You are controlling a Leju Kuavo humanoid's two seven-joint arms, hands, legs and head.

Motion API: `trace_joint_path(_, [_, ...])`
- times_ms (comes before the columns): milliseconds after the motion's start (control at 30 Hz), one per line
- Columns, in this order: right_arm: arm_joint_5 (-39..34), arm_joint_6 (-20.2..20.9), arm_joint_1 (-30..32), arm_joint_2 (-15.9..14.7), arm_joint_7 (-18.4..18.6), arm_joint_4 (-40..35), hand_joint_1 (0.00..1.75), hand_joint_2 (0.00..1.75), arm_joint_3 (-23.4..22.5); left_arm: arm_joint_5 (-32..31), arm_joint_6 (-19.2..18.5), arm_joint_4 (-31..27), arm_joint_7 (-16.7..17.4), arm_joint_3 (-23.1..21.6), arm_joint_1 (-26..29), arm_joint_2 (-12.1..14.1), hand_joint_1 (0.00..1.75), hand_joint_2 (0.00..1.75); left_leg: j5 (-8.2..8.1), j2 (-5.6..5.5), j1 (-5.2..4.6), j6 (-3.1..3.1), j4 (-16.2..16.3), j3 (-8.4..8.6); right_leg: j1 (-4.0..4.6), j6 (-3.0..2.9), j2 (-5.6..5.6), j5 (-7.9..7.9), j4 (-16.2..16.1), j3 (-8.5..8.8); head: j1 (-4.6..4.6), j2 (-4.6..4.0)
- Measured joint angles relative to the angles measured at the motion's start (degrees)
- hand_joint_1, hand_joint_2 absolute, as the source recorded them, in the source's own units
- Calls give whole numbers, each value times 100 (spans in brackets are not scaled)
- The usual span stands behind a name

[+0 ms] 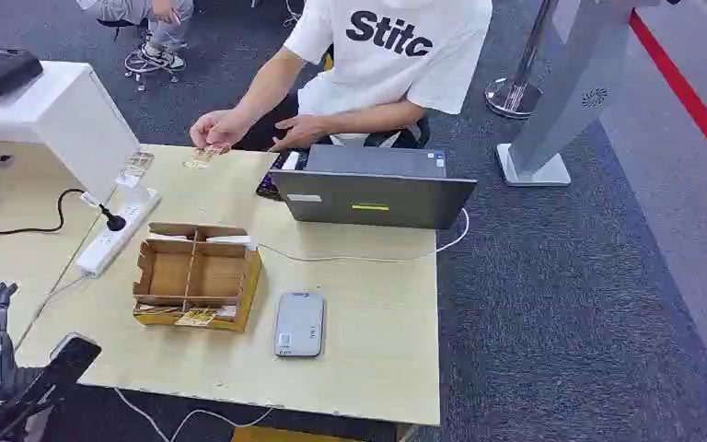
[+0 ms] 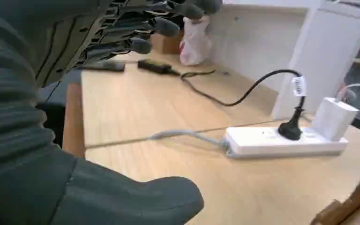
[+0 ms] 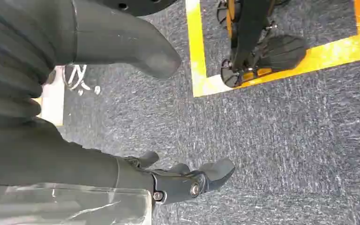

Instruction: Pass the card to the sensor for recognition and then transmit it.

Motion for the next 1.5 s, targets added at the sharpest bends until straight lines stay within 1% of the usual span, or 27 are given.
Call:
trace_joint_path(367, [533,68,-46,33,103,35,0,175,-101,-1724,81,-697,739,-1109,-239,866,0,175,3,2,0,-2,0,0,0,-1,5,1,1,-3,0,0])
trace_joint_path(433, [648,76,-55,39,114,39,0,175,-109,-2059,100,-830,887,-1329,-292,979,0,175,3,2,0,-2,0,-1,0,-1,4,1,1,-2,-2,0])
trace_joint_path(700, [1105,116,-93,52,210,83,0,175,-205,-3408,244,-1319,1337,-2118,-492,1293,0,175,3,4,0,-2,0,0,0,-2,7,2,1,-3,2,0])
trace_joint_path(800, [1287,144,-101,66,238,83,0,175,-236,-3913,304,-1472,1495,-2361,-575,1363,0,175,3,2,0,-2,0,-1,0,-2,6,2,1,-3,0,0])
trace_joint_path(867, [1405,155,-113,74,271,89,0,175,-249,-4243,354,-1538,1562,-2499,-624,1342,0,175,3,1,0,-2,0,-2,0,-2,5,2,3,1,2,0])
trace_joint_path(967, [1477,164,-109,81,295,92,0,175,-249,-4358,376,-1541,1626,-2527,-663,1335,0,175,3,9,0,-2,0,0,0,-3,13,3,2,-8,-4,0])
trace_joint_path(1033, [1562,177,-119,85,308,109,0,175,-264,-4499,378,-1541,1731,-2685,-783,1287,0,175,4,-5,0,-2,1,-2,0,-2,2,2,1,-4,-2,0])
trace_joint_path(1200, [1748,205,-161,92,326,122,0,175,-319,-4657,315,-1429,1849,-3013,-1084,1123,0,175,4,-1,-1,-1,2,-2,0,-1,3,4,1,-2,0,0])
trace_joint_path(1233, [1777,212,-164,94,323,122,0,175,-325,-4664,313,-1390,1884,-3067,-1127,1101,175,175,4,-1,-1,-1,3,-2,-1,-1,3,4,1,-2,-2,0])
trace_joint_path(1367, [1803,214,-164,101,326,129,0,175,-334,-4666,354,-1235,1986,-3207,-1237,1012,175,175,4,0,-1,-1,3,-2,0,-1,5,4,2,-3,0,0])
trace_joint_path(1500, [1884,203,-164,105,369,131,0,175,-339,-4666,372,-1160,2155,-3240,-1274,946,175,175,3,4,0,-2,3,-2,0,-1,9,4,2,-6,0,0])
